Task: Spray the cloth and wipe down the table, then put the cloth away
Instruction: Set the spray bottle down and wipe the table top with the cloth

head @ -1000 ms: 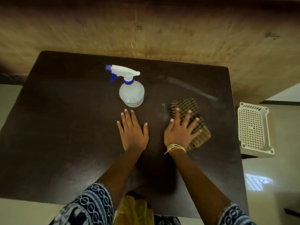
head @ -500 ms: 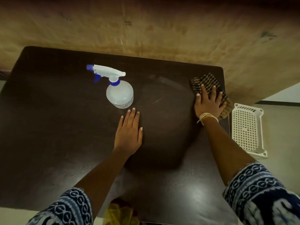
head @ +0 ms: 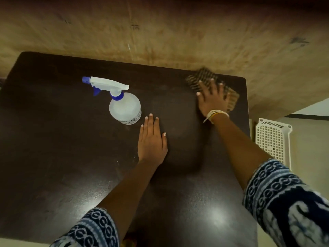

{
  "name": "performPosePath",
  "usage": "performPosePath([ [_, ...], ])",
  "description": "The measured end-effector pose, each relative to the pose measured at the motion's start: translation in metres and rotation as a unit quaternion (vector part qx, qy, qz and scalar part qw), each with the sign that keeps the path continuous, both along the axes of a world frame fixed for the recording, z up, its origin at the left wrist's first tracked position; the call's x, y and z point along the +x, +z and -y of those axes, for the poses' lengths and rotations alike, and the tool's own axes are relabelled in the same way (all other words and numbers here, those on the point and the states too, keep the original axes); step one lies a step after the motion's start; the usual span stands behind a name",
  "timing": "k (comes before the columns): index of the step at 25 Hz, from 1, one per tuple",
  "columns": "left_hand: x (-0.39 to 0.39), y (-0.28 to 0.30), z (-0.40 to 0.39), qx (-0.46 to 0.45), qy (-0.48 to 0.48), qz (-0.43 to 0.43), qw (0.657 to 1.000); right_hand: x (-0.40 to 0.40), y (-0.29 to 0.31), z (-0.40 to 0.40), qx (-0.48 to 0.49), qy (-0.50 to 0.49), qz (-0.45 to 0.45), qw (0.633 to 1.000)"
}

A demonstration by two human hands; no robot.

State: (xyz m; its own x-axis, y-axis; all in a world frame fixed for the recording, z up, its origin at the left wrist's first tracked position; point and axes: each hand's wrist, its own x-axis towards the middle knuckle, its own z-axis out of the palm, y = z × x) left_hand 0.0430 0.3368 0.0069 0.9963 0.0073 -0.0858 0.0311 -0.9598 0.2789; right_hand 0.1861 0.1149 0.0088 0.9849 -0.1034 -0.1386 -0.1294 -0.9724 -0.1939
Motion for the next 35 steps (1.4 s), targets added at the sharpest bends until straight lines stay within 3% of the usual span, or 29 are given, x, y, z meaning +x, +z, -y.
performPosePath([
  [3, 0.000, -0.003, 0.003, 0.028, 0.007, -0.006, 1.000, 0.004, 0.003, 0.038, 0.014, -0.139, -0.057, 0.989],
  [6, 0.001, -0.004, 0.004, 0.035, 0.007, 0.001, 0.999, 0.012, 0.003, -0.011, 0.006, -0.129, -0.039, 0.991],
  [9, 0.000, -0.004, 0.005, 0.024, 0.014, 0.012, 1.000, 0.002, 0.000, -0.093, -0.001, 0.082, -0.013, 0.997],
  [11, -0.001, -0.004, 0.004, 0.013, 0.019, 0.009, 1.000, -0.020, -0.001, -0.127, -0.021, 0.254, -0.015, 0.967],
  [13, -0.002, -0.003, 0.003, 0.016, 0.019, 0.005, 1.000, -0.012, 0.000, -0.116, -0.030, 0.328, -0.008, 0.944],
  [15, 0.000, -0.004, 0.003, 0.015, 0.020, 0.008, 1.000, 0.016, -0.002, -0.076, -0.019, 0.247, 0.012, 0.969],
  [17, -0.001, -0.003, 0.001, 0.009, 0.016, 0.003, 1.000, 0.032, -0.004, -0.016, 0.001, 0.060, 0.003, 0.998],
  [19, 0.000, -0.003, 0.000, 0.008, 0.017, 0.003, 1.000, 0.031, -0.001, 0.037, 0.025, -0.079, -0.020, 0.996],
  [21, 0.001, -0.004, -0.001, 0.005, 0.018, 0.002, 1.000, 0.010, 0.002, 0.055, 0.024, -0.133, -0.043, 0.990],
  [25, 0.001, -0.004, 0.001, 0.000, 0.020, 0.005, 1.000, -0.070, -0.004, 0.020, -0.012, -0.089, -0.012, 0.996],
  [30, 0.002, -0.002, 0.001, -0.005, 0.012, 0.004, 1.000, -0.186, -0.001, -0.005, -0.050, 0.130, -0.017, 0.990],
  [32, 0.002, -0.001, 0.001, -0.003, 0.011, 0.007, 1.000, -0.178, 0.000, 0.022, -0.054, 0.092, -0.003, 0.994],
  [35, 0.003, -0.003, -0.001, -0.003, -0.007, 0.013, 1.000, -0.160, 0.002, 0.050, -0.030, -0.076, -0.012, 0.997],
])
